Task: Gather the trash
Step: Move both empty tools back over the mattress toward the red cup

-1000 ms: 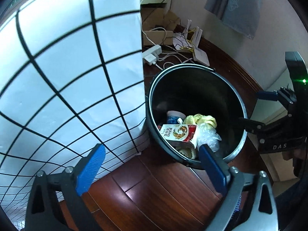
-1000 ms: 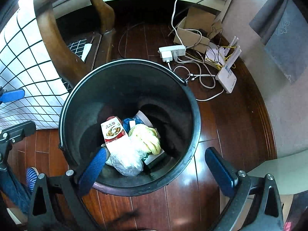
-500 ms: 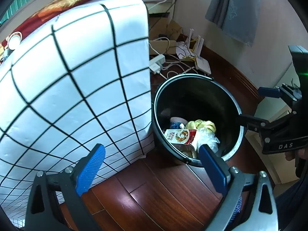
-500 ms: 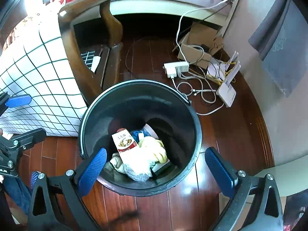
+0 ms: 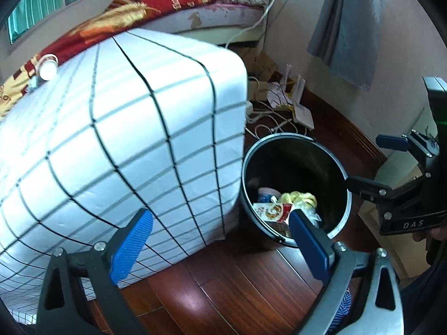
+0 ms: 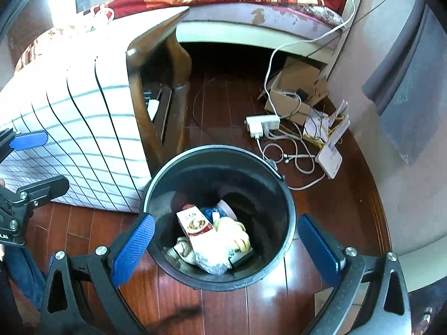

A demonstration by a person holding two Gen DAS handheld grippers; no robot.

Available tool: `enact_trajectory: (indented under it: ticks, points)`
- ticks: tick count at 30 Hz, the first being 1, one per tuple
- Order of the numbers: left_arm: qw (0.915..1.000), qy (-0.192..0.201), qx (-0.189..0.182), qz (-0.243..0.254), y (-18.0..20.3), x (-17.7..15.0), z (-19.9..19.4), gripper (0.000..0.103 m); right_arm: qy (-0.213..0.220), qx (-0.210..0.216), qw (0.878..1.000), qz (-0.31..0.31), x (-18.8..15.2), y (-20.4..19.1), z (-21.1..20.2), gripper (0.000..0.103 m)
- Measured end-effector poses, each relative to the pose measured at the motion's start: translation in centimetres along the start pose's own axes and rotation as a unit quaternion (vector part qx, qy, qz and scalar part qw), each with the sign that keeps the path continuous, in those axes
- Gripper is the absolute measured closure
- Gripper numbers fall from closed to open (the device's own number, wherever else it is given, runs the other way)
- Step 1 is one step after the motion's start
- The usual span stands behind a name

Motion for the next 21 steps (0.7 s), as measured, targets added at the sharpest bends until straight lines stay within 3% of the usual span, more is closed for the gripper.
enact_trajectory:
  ticks: [12, 21]
  points:
    - [0.9978, 0.056, 0.015, -0.034, -4.0, 1.0, -5.4, 0.004, 0.091, 0.008, 0.996, -0.022, 3.8, -3.3, -6.6, 0.0]
    - [0.994, 0.081, 0.037, -0.063, -7.8, 0.9, -7.8, 0.004, 0.132, 0.027, 0.99, -0.048, 6.6, -7.0, -8.8, 0.0]
Point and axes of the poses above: each gripper's, at about its wrist camera, not at the fingertips, and z roughly the way its jaws point, y to its right, x to its top, the point moved 6 cm from there along z, roughly the way its jaws point, and after that the axes turned 13 degrees about -y, right-handed, at the moved point
